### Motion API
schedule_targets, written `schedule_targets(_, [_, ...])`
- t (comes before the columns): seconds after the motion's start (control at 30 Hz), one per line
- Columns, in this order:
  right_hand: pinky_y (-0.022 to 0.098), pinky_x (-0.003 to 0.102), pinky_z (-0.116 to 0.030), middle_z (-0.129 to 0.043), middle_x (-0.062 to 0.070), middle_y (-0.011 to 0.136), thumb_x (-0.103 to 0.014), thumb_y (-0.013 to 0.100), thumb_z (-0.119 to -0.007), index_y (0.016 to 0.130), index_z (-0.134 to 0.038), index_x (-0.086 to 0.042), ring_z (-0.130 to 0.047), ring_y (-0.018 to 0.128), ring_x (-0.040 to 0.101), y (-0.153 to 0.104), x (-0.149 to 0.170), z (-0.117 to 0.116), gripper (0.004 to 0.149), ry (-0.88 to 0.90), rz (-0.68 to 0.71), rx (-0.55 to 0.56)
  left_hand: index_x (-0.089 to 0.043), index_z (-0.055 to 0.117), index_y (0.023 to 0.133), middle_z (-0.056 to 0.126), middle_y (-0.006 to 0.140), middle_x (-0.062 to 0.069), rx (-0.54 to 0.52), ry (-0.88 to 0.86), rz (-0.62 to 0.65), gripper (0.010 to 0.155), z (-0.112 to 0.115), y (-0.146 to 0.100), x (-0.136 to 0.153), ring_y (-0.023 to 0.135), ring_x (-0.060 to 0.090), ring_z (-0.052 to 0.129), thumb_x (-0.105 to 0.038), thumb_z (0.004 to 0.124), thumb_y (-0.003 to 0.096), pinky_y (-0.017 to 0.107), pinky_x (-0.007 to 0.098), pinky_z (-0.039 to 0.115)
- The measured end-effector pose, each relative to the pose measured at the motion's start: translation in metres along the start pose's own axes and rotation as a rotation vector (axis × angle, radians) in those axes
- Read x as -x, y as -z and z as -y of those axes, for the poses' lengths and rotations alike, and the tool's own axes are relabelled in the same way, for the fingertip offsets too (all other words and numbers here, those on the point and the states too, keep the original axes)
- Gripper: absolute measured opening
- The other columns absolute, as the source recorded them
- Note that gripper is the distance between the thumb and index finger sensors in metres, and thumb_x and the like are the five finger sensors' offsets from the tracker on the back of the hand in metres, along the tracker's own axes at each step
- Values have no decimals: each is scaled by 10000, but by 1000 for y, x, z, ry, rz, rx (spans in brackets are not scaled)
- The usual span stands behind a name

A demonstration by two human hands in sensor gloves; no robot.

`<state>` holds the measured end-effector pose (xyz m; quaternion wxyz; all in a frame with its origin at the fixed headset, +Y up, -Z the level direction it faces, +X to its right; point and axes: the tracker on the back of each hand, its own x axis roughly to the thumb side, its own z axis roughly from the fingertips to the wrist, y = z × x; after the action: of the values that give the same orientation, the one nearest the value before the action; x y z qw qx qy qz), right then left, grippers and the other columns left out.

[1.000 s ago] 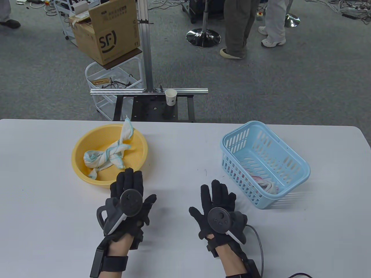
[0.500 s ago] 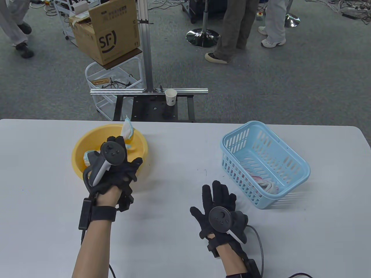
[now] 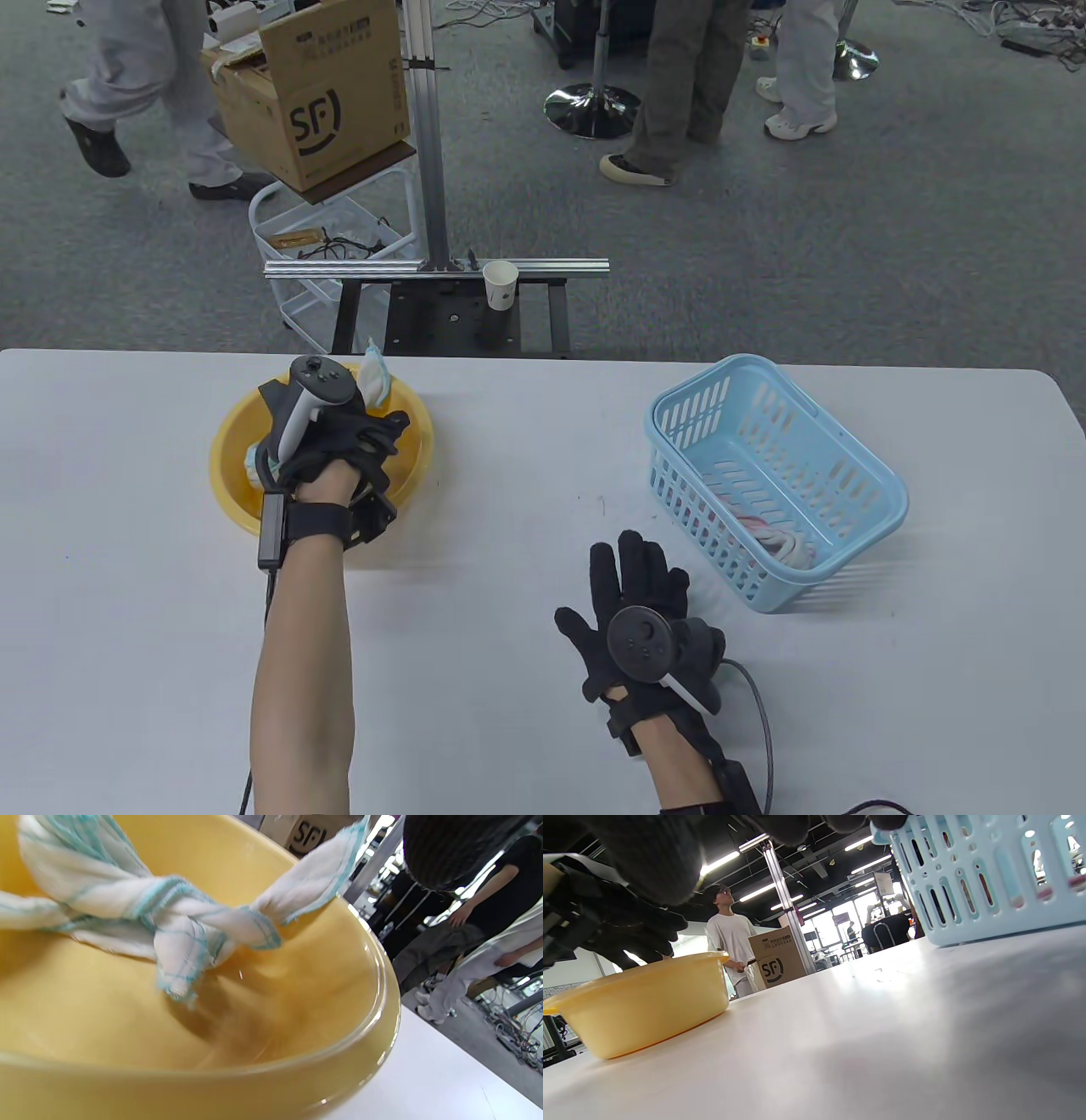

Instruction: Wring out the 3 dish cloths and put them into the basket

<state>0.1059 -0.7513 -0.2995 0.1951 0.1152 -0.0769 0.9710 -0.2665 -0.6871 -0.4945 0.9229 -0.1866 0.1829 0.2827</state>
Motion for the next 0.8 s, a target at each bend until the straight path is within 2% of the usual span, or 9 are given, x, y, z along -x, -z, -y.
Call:
schedule_targets(0.23, [701, 735, -337, -254, 183, 1165, -634, 512, -739, 1101, -342, -198, -309, 1072, 484, 0, 6, -1, 833, 5, -25, -10, -350, -47, 1070, 13, 1165, -71, 116, -104, -32, 1064, 7, 35, -9, 1157, 261, 83, -693, 743, 445, 831, 565, 268])
schedule_targets(0.37, [701, 735, -341, -256, 186, 1164, -627, 513, -741, 1100, -348, -193, -319, 1069, 489, 0, 10, -3, 829, 29, -45, -28, -353, -93, 1047, -33, 1148, -76, 75, -137, -40, 1072, 10, 45, -14, 1152, 244, 46, -688, 733, 451, 832, 562, 248])
schedule_targets(0.47, [701, 736, -346, -261, 187, 1164, -627, 514, -740, 1099, -348, -192, -328, 1069, 490, 1, 14, -3, 827, 30, -59, -28, -362, -118, 1038, -40, 1149, -88, 133, -116, -32, 1067, 14, 50, -19, 1156, 233, 38, -695, 717, 462, 833, 566, 233])
schedule_targets(0.6, [699, 736, -352, -262, 187, 1163, -625, 514, -740, 1098, -351, -192, -341, 1066, 492, 0, 15, -3, 825, 43, -65, -33, -379, -99, 1045, 20, 1169, -104, 166, -128, -17, 1048, 22, 50, -25, 1170, 230, 98, -666, 729, 469, 832, 574, 249])
schedule_targets(0.8, [697, 737, -366, -272, 192, 1162, -617, 515, -742, 1098, -357, -189, -364, 1062, 497, 0, 12, -4, 819, 50, -57, -42, -387, 39, 1084, 278, 1163, -115, 85, -75, 5, 993, 25, 38, -30, 1144, 261, 342, -550, 800, 467, 833, 572, 318])
